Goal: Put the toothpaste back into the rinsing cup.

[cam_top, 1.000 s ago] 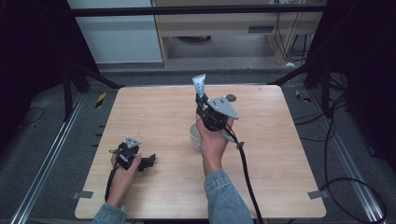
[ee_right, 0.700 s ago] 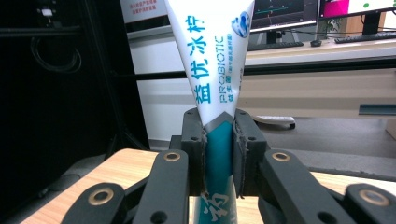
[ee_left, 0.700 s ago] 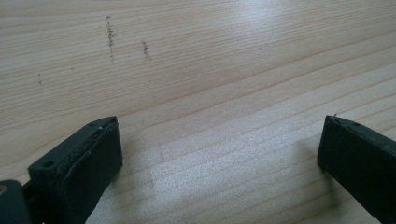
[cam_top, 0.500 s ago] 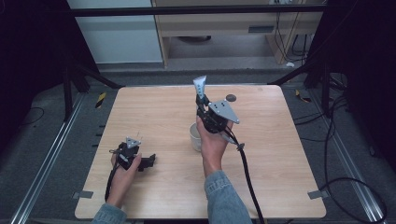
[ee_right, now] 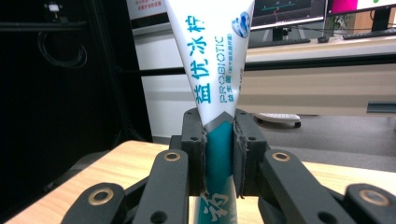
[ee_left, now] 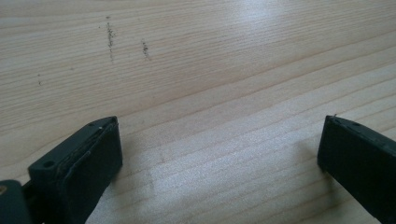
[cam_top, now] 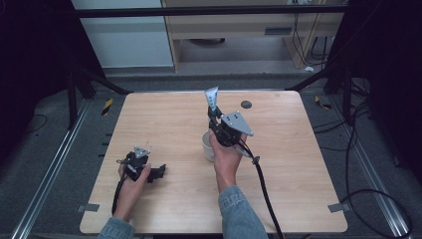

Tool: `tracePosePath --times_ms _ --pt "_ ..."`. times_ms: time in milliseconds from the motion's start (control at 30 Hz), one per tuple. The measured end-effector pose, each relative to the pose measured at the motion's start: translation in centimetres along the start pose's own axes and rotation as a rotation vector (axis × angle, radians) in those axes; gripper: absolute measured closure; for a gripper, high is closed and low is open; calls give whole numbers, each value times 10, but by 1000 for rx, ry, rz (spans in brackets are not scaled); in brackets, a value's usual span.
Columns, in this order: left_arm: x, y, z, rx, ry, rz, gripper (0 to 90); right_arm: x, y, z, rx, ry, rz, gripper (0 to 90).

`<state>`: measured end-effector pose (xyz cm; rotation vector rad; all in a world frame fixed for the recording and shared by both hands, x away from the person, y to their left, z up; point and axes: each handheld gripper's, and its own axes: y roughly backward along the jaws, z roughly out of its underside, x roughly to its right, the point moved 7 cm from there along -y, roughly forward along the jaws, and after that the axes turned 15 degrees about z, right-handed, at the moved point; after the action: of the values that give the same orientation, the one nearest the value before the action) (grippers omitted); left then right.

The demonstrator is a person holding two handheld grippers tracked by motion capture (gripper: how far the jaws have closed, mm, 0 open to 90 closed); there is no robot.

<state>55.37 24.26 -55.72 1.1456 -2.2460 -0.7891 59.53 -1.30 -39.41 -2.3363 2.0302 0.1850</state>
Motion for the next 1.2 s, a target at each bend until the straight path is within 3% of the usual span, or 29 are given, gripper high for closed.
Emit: tracePosePath --times_ms 633,1200 --pt "0 0 0 0 0 0 0 5 -2 45 -82 11 -3 773" --pt "0 0 0 0 0 1 0 4 -1 70 -142 26 -7 771"
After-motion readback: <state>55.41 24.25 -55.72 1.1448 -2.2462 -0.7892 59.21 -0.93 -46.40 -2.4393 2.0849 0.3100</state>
